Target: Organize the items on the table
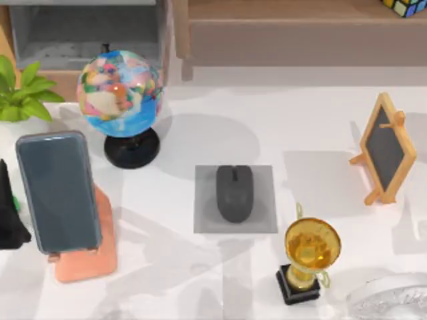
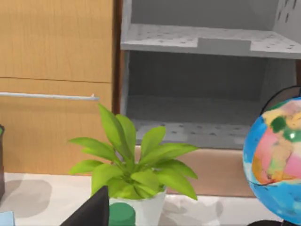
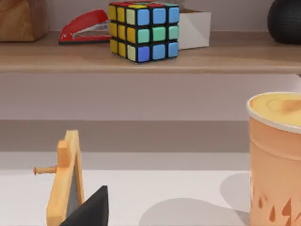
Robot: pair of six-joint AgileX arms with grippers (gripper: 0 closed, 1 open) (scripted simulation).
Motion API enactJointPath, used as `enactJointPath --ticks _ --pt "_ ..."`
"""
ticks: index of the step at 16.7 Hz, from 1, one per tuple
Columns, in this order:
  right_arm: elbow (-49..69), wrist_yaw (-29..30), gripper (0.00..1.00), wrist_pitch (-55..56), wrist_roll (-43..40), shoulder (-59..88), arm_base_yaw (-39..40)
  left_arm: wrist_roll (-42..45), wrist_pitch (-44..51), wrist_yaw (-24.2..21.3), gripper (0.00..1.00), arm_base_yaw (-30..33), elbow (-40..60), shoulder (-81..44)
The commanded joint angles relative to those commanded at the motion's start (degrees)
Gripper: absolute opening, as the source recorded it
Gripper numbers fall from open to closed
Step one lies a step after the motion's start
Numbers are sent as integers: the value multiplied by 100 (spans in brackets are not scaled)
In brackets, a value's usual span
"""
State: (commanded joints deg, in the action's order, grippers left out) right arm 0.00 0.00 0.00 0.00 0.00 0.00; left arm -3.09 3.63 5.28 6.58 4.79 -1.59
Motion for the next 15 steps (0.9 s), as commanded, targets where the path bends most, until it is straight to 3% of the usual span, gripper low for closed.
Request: enactJointPath --ticks 4,10,15 --pt "0 0 100 0 0 0 0 303 -355 -516 100 -642 -467 157" --pt "11 10 100 39 -2 54 -30 309 -363 -528 100 -658 -479 159" --pt "209 76 100 802 -26 1163 -496 309 -363 -528 100 -658 -479 159"
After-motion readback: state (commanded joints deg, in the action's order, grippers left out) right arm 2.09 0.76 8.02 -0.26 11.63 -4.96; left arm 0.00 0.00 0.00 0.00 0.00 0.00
